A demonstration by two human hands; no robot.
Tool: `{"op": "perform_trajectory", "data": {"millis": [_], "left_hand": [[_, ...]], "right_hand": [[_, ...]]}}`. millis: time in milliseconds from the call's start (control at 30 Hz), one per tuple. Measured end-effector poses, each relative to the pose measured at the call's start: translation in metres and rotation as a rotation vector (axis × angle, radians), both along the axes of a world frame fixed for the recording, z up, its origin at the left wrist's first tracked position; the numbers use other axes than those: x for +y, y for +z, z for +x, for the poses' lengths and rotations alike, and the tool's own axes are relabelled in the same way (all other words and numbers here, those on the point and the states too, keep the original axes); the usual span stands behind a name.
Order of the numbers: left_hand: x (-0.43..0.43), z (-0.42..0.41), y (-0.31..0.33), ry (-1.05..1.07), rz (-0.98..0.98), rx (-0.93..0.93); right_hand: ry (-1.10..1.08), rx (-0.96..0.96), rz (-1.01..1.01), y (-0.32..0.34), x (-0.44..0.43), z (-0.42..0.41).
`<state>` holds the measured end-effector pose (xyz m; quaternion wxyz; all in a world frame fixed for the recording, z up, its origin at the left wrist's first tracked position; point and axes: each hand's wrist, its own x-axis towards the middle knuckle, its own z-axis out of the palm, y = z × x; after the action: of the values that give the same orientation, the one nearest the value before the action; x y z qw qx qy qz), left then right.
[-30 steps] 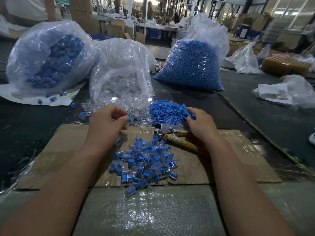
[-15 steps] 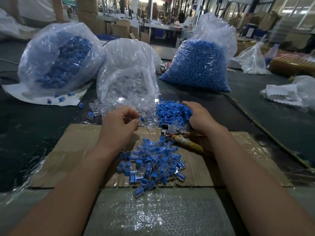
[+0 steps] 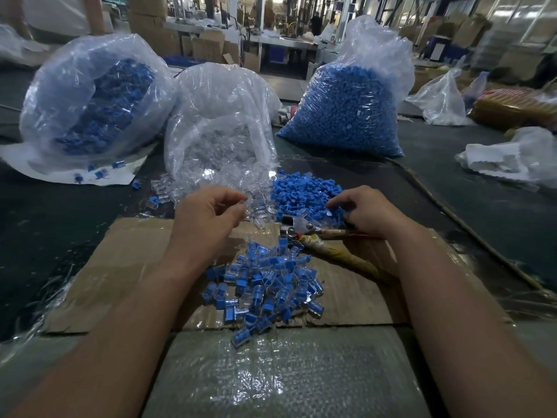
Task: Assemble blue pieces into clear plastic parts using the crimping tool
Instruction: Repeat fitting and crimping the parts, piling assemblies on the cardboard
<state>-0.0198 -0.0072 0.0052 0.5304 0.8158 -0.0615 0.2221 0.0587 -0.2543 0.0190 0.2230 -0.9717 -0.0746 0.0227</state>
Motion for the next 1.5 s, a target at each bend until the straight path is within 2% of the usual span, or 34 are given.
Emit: {"op": "perform_trajectory", "data": {"millis": [267,533,733,867,1000,1133,1500], "left_hand": [[0.0,-0.005,0.0,-0.019,-0.006,0.02],[-0.002,-0.007,0.001,-0.03,0.025,0.044],[-0.005,-0.009,0.002,-0.019,0.089,0.037],[-0.007,-0.009,0.004,-0.015,0.086,0.031],[-0.008,-0.011,0.004,-0.038,0.008,0.047],[-0.009,-0.011,0.004,-0.05,0.025,0.007],[-0.011,-0.011,0.006,-0.102,0.032,-0.01]], "right_hand": [[-0.032,-0.121,0.293,-0.007,0.003,-0.021],[-0.028,-0.194,0.308,-0.005,0.004,-0.029],[0.004,-0.254,0.221,-0.002,0.008,-0.03],[0.012,-0.29,0.318,0.003,0.015,-0.035],[0.045,-0.214,0.524,0.009,0.027,-0.045],[0.125,-0.068,0.74,0.014,0.045,-0.055],[0.291,-0.082,0.733,0.013,0.069,-0.067]]}}
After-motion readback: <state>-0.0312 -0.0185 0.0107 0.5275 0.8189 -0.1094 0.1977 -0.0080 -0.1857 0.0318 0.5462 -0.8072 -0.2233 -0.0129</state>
